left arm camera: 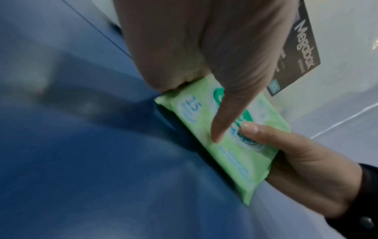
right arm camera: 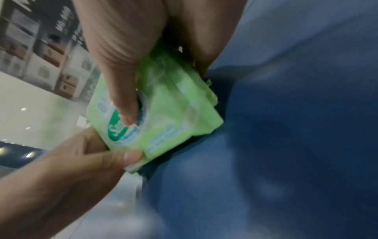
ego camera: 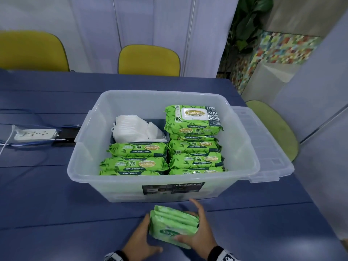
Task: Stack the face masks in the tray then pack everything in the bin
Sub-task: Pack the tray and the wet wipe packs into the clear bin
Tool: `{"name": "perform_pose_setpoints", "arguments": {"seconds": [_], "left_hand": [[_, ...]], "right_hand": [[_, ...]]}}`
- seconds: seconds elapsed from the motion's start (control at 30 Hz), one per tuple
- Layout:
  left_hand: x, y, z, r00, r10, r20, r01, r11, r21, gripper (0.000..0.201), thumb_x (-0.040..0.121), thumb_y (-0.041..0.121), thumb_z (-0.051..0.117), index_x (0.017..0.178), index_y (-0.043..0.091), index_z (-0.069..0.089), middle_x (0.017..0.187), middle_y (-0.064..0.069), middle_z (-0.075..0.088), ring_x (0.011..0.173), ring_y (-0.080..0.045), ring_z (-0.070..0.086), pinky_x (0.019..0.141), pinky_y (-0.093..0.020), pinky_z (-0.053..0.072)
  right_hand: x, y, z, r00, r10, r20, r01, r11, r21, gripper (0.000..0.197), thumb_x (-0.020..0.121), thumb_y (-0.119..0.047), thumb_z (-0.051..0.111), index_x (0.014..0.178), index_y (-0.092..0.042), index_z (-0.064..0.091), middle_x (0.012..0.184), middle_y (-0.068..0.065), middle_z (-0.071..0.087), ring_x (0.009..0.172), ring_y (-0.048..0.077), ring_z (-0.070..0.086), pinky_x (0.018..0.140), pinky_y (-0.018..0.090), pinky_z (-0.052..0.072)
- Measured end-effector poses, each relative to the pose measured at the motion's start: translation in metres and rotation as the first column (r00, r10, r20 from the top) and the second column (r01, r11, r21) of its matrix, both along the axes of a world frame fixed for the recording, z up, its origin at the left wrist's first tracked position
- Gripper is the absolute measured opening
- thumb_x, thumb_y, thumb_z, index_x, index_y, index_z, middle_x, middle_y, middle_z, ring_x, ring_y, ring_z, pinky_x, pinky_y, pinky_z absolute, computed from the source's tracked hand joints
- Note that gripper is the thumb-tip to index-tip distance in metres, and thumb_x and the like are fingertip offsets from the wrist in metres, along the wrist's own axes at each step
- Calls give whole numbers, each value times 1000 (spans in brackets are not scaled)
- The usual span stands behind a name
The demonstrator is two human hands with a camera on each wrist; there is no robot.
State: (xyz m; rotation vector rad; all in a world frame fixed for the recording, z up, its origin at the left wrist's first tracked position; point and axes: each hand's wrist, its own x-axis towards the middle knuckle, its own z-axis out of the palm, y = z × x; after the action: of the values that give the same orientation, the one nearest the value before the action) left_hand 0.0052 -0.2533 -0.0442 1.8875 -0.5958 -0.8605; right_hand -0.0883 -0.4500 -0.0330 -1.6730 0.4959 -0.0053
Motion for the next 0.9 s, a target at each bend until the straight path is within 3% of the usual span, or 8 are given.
{"name": "perform_pose_setpoints", "arguments": {"seconds": [0.07,0.17,0.3,0.43,0.5,0.57,0.8,0.9], "left_hand": [[-3,-4,-9,994,-97,40,97,995,13,102,68,16,81,117,78,18,112,59,36,106,23,46,89,0,35],[-4,-3,-21,988,-6,155,12,999,-36,102,53,63,81,139,35,32,125,30,56,120,-2,53,101,-19,40],[2,-9,-2,979,173,109,-167,984,-61,79,69,5,78,109,61,38,107,40,53,90,11,58,77,-11,48],[-2,-7,-4,981,185,57,-177,977,-120,50,57,38,88,102,38,65,100,20,68,88,-1,66,82,-25,53],[-4,-1,-4,971,171,168,-158,984,-89,34,61,46,86,92,45,70,96,15,71,88,-4,66,81,-20,51],[-2,2,0,985,141,103,-134,988,-72,48,60,51,84,103,50,62,103,16,69,96,-4,65,87,-25,51],[13,-4,113,989,-52,136,72,987,-144,61,62,44,86,113,50,53,113,20,66,111,-2,60,96,-34,49],[4,1,181,985,-2,175,50,962,-268,70,53,44,89,105,70,50,112,37,59,110,3,58,94,-20,47]], "right_hand": [[3,6,-8,1000,8,-9,-7,999,32,113,30,-33,99,127,-21,41,116,2,61,104,13,65,86,29,53],[4,8,-4,1000,-4,-13,4,1000,6,76,37,-13,98,99,-22,55,84,-10,73,79,2,66,68,18,51],[1,4,-9,999,12,37,-8,994,-105,54,47,-18,91,85,-43,61,80,-8,72,71,3,65,69,19,52],[-5,3,-18,999,20,46,-11,984,-178,62,46,-27,89,97,-45,60,98,2,68,83,12,68,76,27,55],[-6,5,-14,998,57,16,-53,983,-178,60,48,-26,88,96,-46,58,93,-5,70,82,9,68,77,25,54],[-7,4,-6,994,106,-23,-108,982,-157,55,50,-26,87,92,-47,58,84,-11,72,78,3,67,75,22,52],[-9,-14,109,986,137,91,-129,987,-92,49,47,-17,90,83,-36,62,83,3,72,75,11,68,69,28,53],[-13,-22,182,957,170,236,-166,985,-37,63,42,-8,91,92,-32,62,94,5,70,82,22,71,67,32,56]]}}
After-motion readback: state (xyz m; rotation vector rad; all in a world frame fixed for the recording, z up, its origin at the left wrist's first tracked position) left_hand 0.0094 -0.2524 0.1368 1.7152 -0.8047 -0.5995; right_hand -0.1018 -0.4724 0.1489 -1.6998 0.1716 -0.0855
